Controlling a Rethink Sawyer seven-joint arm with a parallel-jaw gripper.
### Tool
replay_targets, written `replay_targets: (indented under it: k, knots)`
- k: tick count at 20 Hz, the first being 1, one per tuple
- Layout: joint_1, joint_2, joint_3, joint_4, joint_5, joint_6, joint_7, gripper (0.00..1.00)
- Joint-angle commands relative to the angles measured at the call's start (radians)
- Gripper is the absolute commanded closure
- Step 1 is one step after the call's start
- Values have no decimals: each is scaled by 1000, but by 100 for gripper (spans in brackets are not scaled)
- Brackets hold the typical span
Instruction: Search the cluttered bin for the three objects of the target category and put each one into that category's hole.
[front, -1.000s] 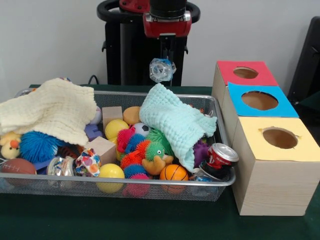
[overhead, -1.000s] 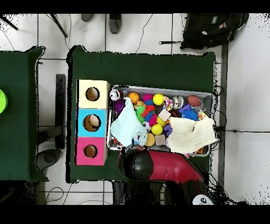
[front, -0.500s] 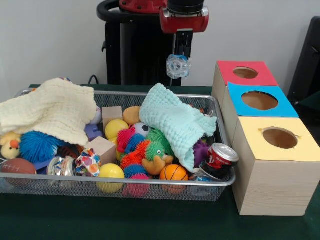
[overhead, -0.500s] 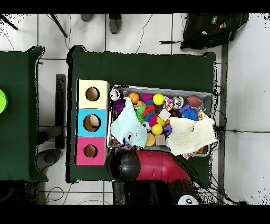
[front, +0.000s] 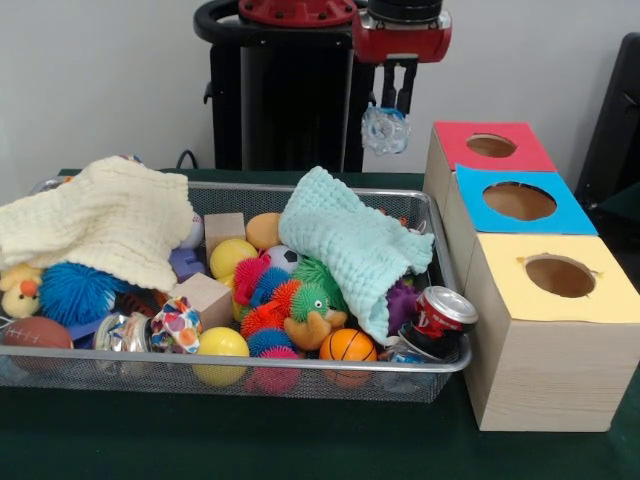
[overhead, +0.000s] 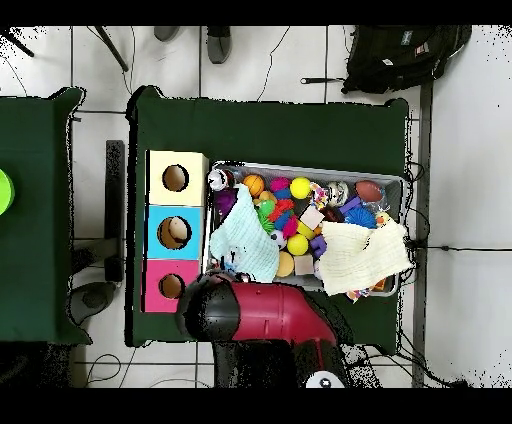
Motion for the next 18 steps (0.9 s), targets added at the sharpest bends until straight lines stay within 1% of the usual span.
replay_targets:
  k: [1, 7, 11, 15, 16, 18]
  knots:
    - [76, 41, -84, -107, 86, 31, 347, 100]
    - [167, 52, -145, -139, 100, -10, 410, 100]
    - [233, 40, -189, -140, 103, -52, 462, 100]
    - [326, 13, -267, -139, 96, -102, 533, 100]
    - [366, 10, -303, -159, 87, -101, 557, 100]
    - [407, 8, -343, -165, 87, -122, 583, 100]
